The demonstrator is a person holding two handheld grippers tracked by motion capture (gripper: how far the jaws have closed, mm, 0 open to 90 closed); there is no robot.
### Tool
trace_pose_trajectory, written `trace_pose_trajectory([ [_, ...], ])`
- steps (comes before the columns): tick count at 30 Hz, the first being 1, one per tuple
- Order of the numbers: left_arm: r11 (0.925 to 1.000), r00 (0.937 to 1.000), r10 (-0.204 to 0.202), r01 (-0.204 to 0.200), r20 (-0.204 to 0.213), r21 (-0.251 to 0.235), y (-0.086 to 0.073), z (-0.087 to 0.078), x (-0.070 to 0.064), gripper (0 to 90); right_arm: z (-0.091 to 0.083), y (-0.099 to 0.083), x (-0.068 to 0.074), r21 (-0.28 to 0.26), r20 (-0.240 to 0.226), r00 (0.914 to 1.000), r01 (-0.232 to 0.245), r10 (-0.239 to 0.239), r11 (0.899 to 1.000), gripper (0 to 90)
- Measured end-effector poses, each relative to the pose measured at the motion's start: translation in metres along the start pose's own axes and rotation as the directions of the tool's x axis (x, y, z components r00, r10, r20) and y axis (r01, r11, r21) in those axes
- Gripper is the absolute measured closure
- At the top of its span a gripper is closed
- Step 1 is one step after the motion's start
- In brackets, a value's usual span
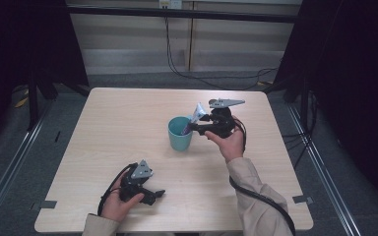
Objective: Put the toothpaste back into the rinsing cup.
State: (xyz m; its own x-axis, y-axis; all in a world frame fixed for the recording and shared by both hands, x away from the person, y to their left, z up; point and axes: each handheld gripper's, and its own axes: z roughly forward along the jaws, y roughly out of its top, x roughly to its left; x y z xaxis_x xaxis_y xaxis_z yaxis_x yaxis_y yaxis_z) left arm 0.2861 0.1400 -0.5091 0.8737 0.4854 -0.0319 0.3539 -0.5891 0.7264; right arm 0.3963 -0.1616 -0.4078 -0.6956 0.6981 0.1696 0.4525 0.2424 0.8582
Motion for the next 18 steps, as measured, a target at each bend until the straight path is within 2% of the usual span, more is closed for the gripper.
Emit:
trace_pose_trajectory([
  [9,1.0,1.0,0.0,0.0,0.0,-0.001,0.0,0.0,0.0,10.5,-0.001,-0.001,-0.002,0.036,0.007,0.9999,-0.01,0.009,0.999,25.4],
  [18,0.9999,1.0,0.007,-0.007,0.002,0.008,0.0,-0.001,0.0,10.5,-0.004,-0.01,0.001,0.082,0.005,0.9997,0.025,-0.025,0.996,19.2],
])
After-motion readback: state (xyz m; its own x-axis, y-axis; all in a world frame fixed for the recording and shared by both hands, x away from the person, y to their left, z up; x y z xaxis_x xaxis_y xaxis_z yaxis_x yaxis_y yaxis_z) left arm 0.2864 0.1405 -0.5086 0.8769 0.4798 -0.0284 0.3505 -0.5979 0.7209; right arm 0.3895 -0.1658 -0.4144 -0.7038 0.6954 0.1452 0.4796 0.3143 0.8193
